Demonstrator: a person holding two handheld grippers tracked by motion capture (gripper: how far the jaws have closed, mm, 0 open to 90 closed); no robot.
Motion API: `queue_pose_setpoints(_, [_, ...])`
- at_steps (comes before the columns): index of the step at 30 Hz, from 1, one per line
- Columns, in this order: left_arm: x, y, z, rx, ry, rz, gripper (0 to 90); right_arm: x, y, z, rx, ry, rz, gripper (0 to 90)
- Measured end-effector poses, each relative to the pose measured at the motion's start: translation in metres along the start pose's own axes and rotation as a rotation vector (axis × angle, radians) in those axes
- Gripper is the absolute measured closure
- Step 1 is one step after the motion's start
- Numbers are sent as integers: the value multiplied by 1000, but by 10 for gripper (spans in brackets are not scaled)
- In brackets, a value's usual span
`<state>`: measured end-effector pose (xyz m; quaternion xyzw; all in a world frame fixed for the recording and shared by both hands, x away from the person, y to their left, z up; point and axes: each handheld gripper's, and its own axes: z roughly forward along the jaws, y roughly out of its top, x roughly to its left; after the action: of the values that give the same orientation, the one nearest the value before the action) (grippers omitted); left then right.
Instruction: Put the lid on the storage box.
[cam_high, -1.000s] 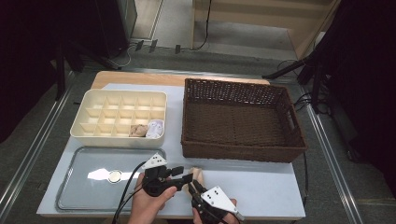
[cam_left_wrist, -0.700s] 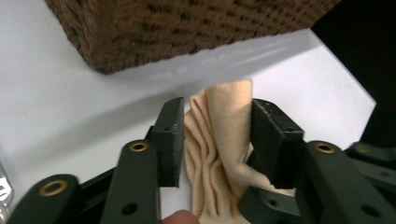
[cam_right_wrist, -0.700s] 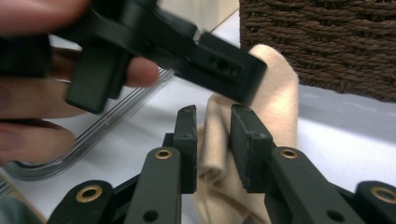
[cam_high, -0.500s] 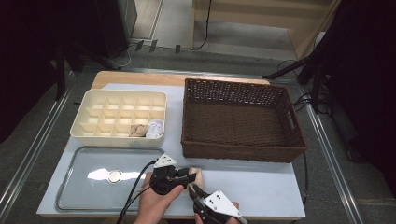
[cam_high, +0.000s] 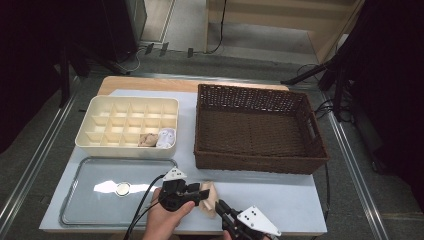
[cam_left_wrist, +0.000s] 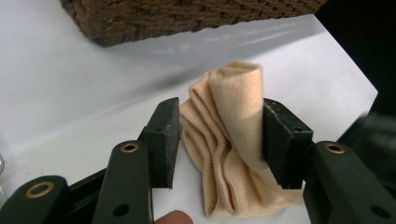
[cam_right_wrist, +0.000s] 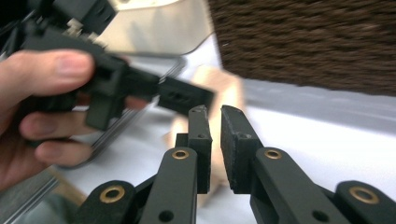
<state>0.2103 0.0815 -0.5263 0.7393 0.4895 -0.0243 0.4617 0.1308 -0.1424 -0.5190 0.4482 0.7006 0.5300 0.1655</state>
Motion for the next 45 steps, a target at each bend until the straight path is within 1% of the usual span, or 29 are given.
queue_pose_setpoints(2, [1, -1, 1, 1, -3, -12, 498, -6, 0, 1, 2, -20, 22, 831])
queue_pose_setpoints(4, [1, -1, 2, 10, -7, -10, 491, -8, -1, 4, 10, -20, 27, 829])
queue_pose_setpoints(5, [1, -2, 4, 23, -11, -12, 450, -9, -5, 10, 38, -24, 27, 827])
queue_pose_setpoints(6, [0, -3, 4, 24, -15, -14, 438, -9, -6, 12, 50, -24, 27, 825])
queue_pose_setpoints(7, [0, -3, 4, 26, -16, -12, 430, -7, -8, 15, 67, -21, 30, 823])
queue_pose_setpoints(8, [0, -3, 4, 27, -18, -12, 429, -7, -10, 18, 83, -25, 23, 823])
queue_pose_setpoints(9, [0, -3, 4, 27, -18, -12, 426, -7, -10, 18, 83, -25, 23, 823])
queue_pose_setpoints(10, [-2, -4, 5, 29, -24, -5, 425, -6, -14, 24, 102, -35, 13, 826])
queue_pose_setpoints(11, [-4, -5, 6, 30, -31, -2, 427, -6, -14, 24, 105, -43, 17, 830])
queue_pose_setpoints(13, [-5, -6, 7, 41, -52, -7, 462, -7, -15, 25, 113, -57, 14, 839])
queue_pose_setpoints(15, [-5, -6, 8, 39, -52, -12, 500, -8, -16, 26, 112, -60, 15, 847])
queue_pose_setpoints(16, [-5, -6, 8, 39, -52, -12, 533, -8, -17, 26, 112, -63, 18, 850])
queue_pose_setpoints(17, [-4, -6, 9, 41, -83, -26, 574, -8, -17, 27, 110, -64, 14, 852])
queue_pose_setpoints(18, [-3, -6, 9, 41, -97, -33, 611, -8, -17, 27, 109, -67, 13, 854])
queue_pose_setpoints(19, [-3, -6, 9, 41, -97, -33, 647, -8, -17, 27, 108, -67, 10, 857])
queue_pose_setpoints(20, [-4, -6, 9, 37, -106, -26, 677, -7, -18, 28, 107, -68, 9, 858])
queue_pose_setpoints(23, [-6, -6, 7, 34, -107, 7, 721, -8, -17, 28, 108, -66, 11, 858])
queue_pose_setpoints(25, [-7, -6, 5, 30, -105, 14, 735, -8, -16, 27, 111, -63, 18, 843])
queue_pose_setpoints(28, [-7, -5, 2, 29, -91, 49, 746, -10, -14, 25, 92, -68, 10, 806])
queue_pose_setpoints(31, [-8, -4, -6, 3, -61, 98, 749, -13, -12, 24, 61, -80, -3, 766])
queue_pose_setpoints(32, [-8, -4, -8, -10, -49, 111, 749, -14, -11, 23, 56, -87, 3, 755])
queue_pose_setpoints(34, [-6, -2, -15, -31, -43, 122, 749, -17, -10, 22, 38, -98, -4, 715])
queue_pose_setpoints(37, [-2, 0, -27, -69, -33, 126, 749, -21, -9, 21, 30, -107, 1, 666])
queue_pose_setpoints(38, [-1, 1, -31, -82, -30, 127, 749, -23, -8, 21, 24, -113, -7, 656])
queue_pose_setpoints(40, [4, 3, -40, -104, -24, 136, 749, -25, -7, 19, 17, -119, -1, 630])
queue_pose_setpoints(42, [8, 3, -47, -133, -15, 135, 748, -26, -5, 18, 6, -119, 7, 604])
queue_pose_setpoints(45, [16, 4, -57, -153, -13, 128, 748, -30, -3, 16, -17, -127, 3, 581])
